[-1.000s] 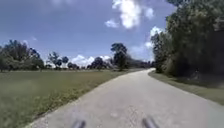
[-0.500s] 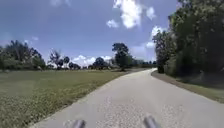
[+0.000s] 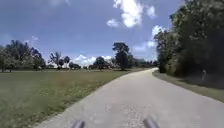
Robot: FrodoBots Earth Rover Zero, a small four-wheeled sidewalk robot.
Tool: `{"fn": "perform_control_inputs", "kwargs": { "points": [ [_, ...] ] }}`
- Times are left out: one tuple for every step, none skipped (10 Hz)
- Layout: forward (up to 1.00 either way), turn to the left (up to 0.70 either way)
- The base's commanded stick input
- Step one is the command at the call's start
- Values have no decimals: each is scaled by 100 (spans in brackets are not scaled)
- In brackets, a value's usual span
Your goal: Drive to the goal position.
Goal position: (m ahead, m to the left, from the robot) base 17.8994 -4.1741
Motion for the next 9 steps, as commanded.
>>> {"fn": "perform_control_inputs", "kwargs": {
  "points": [
    [50, 0],
    [50, 0],
    [50, 0],
    [50, -14],
    [50, -43],
    [50, -50],
    [50, -24],
    [50, 0],
    [50, 0]
  ]
}}
